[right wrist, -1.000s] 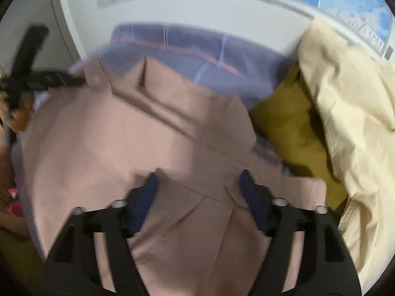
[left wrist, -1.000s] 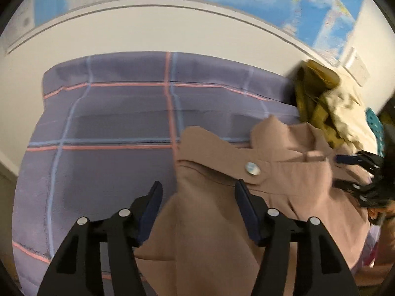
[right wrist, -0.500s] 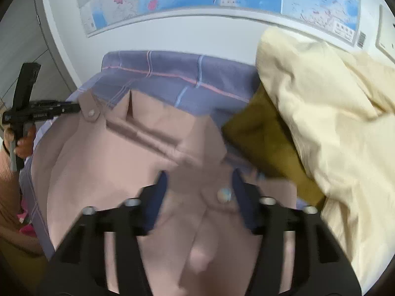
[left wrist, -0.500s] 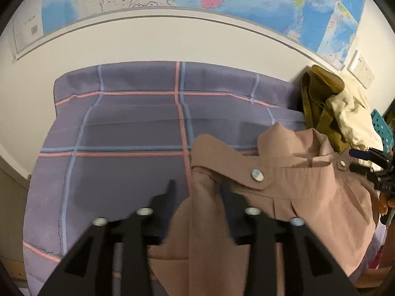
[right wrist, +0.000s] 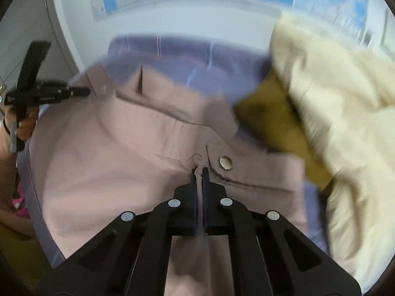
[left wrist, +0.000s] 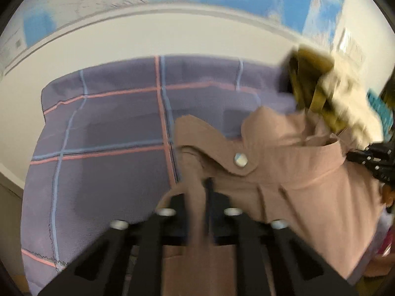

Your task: Fold large clothes

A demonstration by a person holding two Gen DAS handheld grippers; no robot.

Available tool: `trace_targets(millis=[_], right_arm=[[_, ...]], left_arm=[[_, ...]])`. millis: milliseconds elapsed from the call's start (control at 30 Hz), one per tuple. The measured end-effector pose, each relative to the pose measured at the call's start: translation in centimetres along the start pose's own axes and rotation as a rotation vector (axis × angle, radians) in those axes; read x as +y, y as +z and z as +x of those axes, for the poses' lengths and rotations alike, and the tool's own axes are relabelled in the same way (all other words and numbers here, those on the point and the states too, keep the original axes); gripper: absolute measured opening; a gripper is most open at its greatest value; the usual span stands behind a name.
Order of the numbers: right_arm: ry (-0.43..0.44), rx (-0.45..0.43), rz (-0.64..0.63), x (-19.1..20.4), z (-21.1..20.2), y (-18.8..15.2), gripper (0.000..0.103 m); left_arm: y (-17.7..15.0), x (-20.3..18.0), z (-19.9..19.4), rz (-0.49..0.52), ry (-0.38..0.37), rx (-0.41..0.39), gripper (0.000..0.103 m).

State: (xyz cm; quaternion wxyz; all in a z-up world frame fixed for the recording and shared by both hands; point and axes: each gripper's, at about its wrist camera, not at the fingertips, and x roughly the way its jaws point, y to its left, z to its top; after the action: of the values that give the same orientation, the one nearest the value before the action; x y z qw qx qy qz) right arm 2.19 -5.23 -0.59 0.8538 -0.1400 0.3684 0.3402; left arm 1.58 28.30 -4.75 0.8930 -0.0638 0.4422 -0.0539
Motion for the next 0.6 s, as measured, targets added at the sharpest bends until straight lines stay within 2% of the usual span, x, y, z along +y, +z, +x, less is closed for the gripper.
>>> trace_targets(millis=[67,100,167,200,267,300,333,367,433,500,600], right_arm=[[-0.002,-0.102,0.035,-0.3,-1.4,1.3,0.003],[-0.016,-0.131,0.027,-0.2,-1.6,2.0,0.003],[-0.04,-0.086,0.012,-0.2,0.3,2.5,0.004],[-0.039,-0.05,0.02,-0.5,1.6,2.5,0.004],[-0.056,0.052,0.004,-0.7,5.0,1.9,0.016],[-0.064,0.064,0.004,-0.8,5.6,1.7,0.018],[-0.056,0.065,0.01,-0.9,5.5,1.5,0.026],[-0.057,0.057,0.017,-0.9,5.0,1.5,0.043],[-0.069,-0.008,0.028,-1.2,2.3,1.0,0.058],[-0.051,-0.058,0.051,-1.9,-0.8,0.3,0.059],[-0.044,-0.096,0.103,-3.5,-4.1,-1.5,0.067]], left_arm=[[0.5,0.6,-1.2,-0.047,-0.027,-0.049,0.004],[0.8,0.8,-1.9,-0.056,0.001,-0.088,0.004],[1.1,0.7,-1.5,-0.049,0.036,-0.081,0.005],[1.0,0.8,-0.4,-0.051,0.065,-0.038,0.009],[0.7,0.8,1.6,-0.034,0.131,0.03,0.018],[0.3,0.9,2.6,-0.034,0.165,0.05,0.027],[0.1,1.1,2.7,-0.04,0.184,0.044,0.033],[0.0,1.4,2.5,-0.048,0.185,0.035,0.035],[0.0,2.3,1.4,-0.096,0.148,0.014,0.045],[-0.2,3.1,-0.1,-0.126,0.107,-0.017,0.046],[-1.7,3.6,-2.9,-0.137,0.09,-0.062,0.072]])
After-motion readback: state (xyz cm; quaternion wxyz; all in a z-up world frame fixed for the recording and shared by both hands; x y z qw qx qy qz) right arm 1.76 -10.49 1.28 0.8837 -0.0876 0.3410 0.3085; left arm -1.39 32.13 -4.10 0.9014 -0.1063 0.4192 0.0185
